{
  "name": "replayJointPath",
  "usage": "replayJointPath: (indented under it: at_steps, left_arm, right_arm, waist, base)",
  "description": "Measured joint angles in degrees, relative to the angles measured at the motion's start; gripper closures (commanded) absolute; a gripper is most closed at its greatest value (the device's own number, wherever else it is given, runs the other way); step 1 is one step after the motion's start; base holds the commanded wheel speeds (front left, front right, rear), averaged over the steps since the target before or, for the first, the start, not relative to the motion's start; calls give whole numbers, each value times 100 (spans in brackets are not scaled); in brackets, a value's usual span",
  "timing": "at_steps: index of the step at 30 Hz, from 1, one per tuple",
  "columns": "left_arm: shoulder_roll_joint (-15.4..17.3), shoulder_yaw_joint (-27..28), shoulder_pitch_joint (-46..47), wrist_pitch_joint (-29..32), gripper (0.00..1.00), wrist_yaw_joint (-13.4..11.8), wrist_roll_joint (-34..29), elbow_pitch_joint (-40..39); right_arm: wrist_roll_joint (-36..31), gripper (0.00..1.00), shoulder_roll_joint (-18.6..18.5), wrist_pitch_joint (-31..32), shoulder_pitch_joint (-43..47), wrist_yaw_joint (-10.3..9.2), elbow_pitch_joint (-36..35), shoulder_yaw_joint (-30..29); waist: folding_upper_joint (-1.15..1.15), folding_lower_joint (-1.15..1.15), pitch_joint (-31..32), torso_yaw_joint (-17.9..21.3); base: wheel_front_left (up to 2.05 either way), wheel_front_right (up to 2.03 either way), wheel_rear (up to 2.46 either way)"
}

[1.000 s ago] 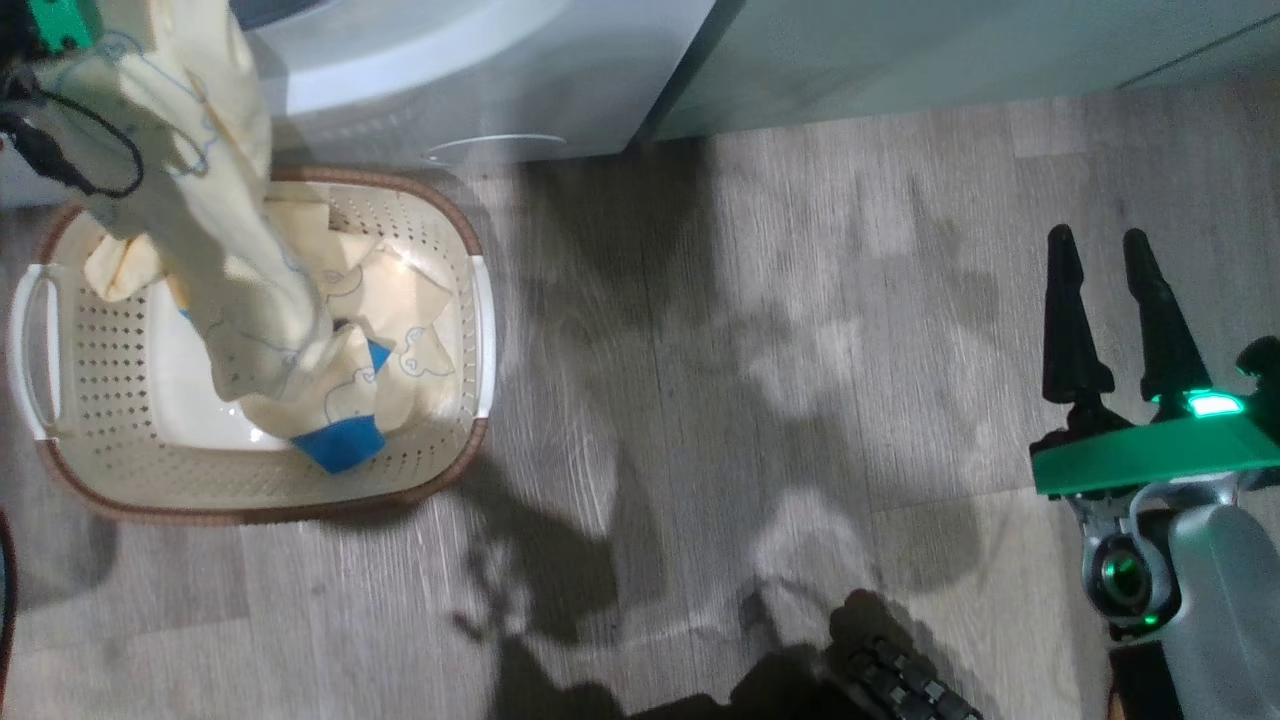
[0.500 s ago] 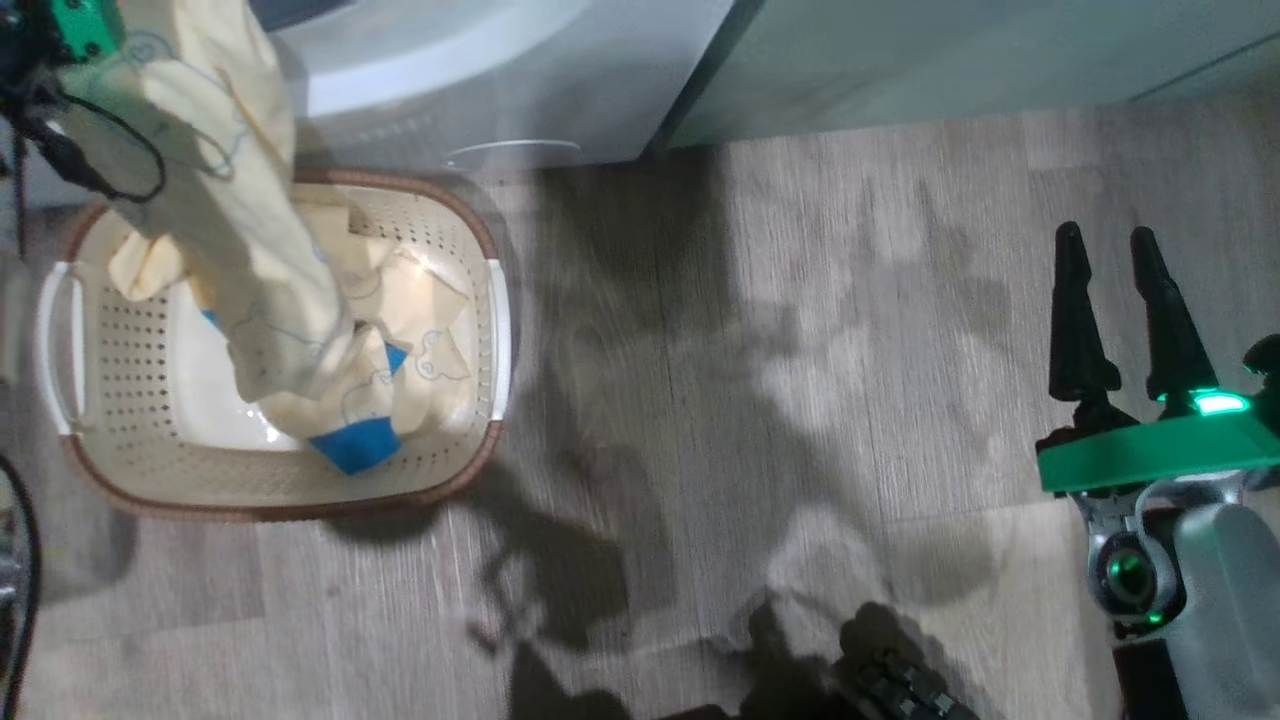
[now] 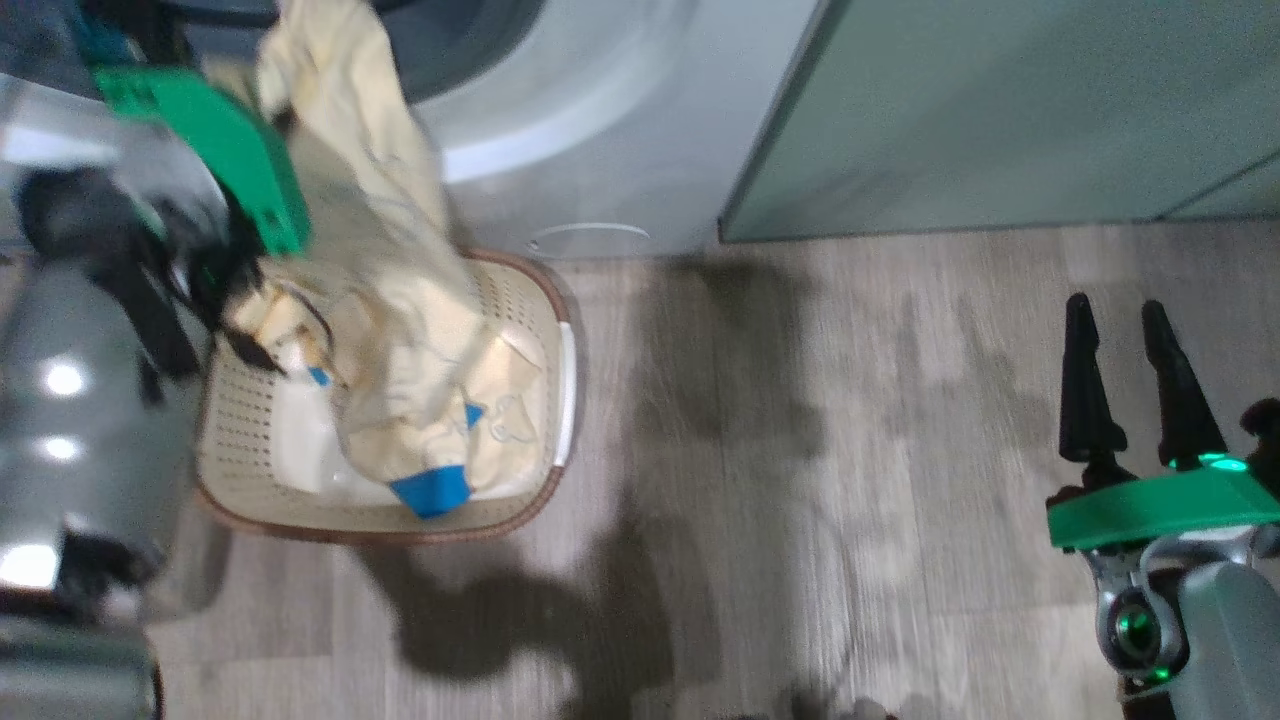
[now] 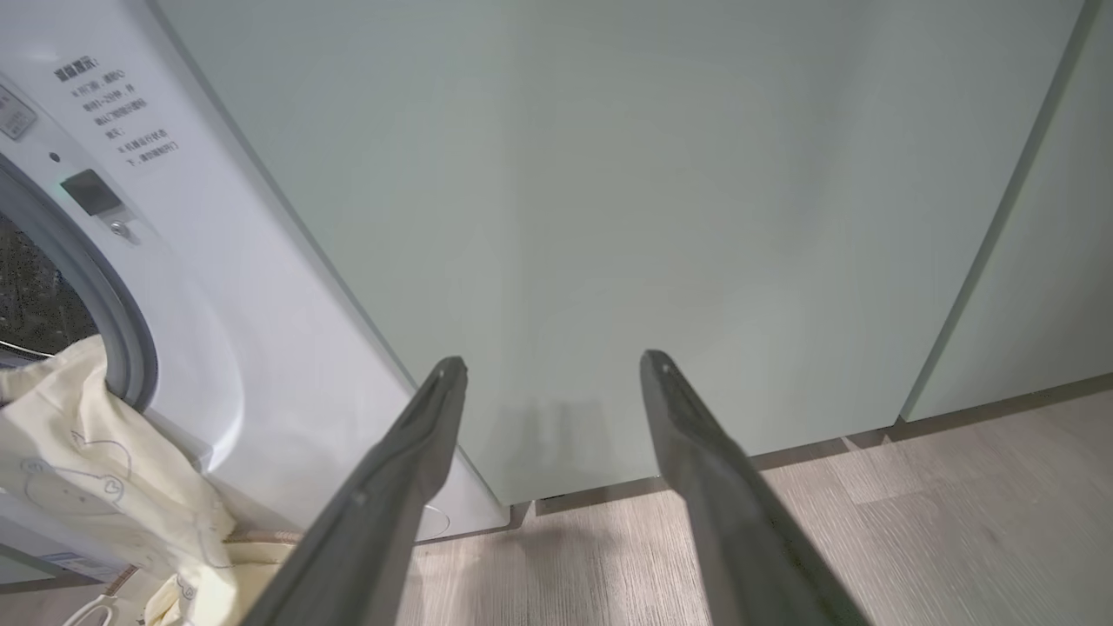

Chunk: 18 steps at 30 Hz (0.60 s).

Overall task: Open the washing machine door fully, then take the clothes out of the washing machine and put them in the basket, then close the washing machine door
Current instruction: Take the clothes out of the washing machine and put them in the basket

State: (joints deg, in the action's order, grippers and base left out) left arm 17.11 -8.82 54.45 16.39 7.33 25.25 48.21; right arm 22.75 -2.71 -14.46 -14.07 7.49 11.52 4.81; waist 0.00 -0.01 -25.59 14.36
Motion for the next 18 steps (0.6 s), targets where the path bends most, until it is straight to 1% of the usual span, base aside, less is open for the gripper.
replayJointPath:
  at_steps: [6,8,11,14,15,18]
  left_arm:
    - [-311,22,-1292,-430,100,-176,157,-720]
    - [-359,-22,-1613,-644,100,-342,102,-982]
    - [-460,-23,-2001,-843,100,-492,64,-1273]
    - [-563,-47,-2287,-944,100,-588,63,-1346]
    - [-563,-49,-2355,-945,100,-635,63,-1325]
    - [-572,-31,-2434,-998,100,-669,76,-1215]
  right_arm:
    - [-133,0,0,0,228,0,32,-70]
    - [-193,0,0,0,258,0,38,-77]
    - [-259,0,0,0,305,0,34,-101]
    - [-322,0,0,0,325,0,27,-103]
    - [-326,0,0,0,325,0,23,-100]
    - [-326,0,-1,0,325,0,20,-101]
  waist:
    - [0,0,416,-235]
    - [0,0,525,-296]
    - [0,-1,640,-369]
    - [0,-1,665,-402]
    - [0,0,659,-396]
    - [0,-1,630,-380]
  base:
    - [0,0,0]
    - [0,0,0]
    - [0,0,0]
    - [0,0,0]
    - [0,0,0]
    - [0,0,0]
